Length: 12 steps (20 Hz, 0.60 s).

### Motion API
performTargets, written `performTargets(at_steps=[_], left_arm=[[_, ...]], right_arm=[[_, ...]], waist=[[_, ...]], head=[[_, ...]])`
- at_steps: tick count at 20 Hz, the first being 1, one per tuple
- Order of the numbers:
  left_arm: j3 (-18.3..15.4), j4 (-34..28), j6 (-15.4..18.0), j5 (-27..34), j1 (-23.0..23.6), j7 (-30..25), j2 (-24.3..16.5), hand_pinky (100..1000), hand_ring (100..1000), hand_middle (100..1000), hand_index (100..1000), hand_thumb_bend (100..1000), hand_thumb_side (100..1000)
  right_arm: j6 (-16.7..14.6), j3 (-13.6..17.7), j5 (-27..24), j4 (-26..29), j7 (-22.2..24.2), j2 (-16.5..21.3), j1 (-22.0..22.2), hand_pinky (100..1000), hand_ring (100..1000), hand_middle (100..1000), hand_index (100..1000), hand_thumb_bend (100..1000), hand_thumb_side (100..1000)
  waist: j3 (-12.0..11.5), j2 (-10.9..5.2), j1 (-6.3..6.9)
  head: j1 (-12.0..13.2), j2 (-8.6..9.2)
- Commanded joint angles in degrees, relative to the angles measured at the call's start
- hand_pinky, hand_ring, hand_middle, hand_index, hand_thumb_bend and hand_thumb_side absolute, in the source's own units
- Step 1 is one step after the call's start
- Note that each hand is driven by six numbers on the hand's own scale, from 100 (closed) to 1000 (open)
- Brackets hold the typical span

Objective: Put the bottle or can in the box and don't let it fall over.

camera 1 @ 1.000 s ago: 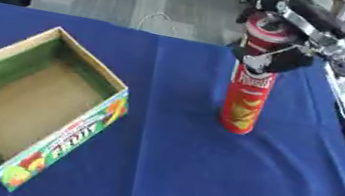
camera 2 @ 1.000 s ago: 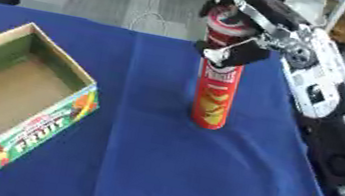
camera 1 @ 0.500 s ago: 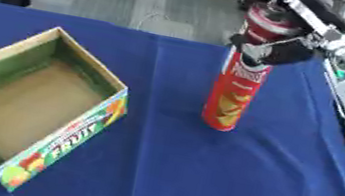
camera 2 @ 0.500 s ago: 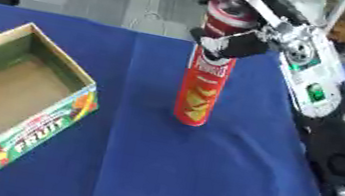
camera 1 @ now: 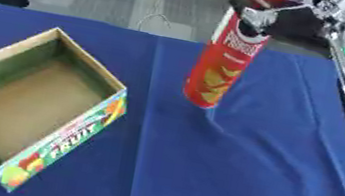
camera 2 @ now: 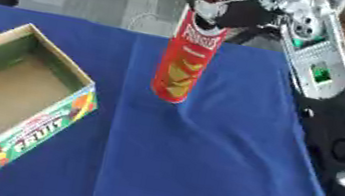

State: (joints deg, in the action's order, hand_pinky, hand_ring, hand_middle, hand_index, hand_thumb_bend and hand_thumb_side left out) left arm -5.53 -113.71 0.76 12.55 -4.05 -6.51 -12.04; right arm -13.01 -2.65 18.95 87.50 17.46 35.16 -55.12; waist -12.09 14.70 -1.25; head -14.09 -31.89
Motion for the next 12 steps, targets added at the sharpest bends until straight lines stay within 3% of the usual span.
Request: performTargets(at_steps=[1,12], left_arm=[[0.0,-0.9,0.0,-0.2,-0.2,-0.2,-1.1,510,790,692,713,226,866],[0.3,-0.9,-0.6,0.3,-0.4,-0.8,-1.6,510,789,693,713,230,861]], right_arm=[[0.4,-0.1,-1.3,1.7,-0.1,-0.4,-3.0,100,100,100,149,100,100],[1.6,-2.7,-3.1,2.8,0.4,-8.9,-9.5,100,100,100,144,100,100]], waist=[[-0.2,-1.82,-0.13],[-2.7,-3.2,-1.79]], head=[[-0.3,-0.38],[-1.7,-1.27]])
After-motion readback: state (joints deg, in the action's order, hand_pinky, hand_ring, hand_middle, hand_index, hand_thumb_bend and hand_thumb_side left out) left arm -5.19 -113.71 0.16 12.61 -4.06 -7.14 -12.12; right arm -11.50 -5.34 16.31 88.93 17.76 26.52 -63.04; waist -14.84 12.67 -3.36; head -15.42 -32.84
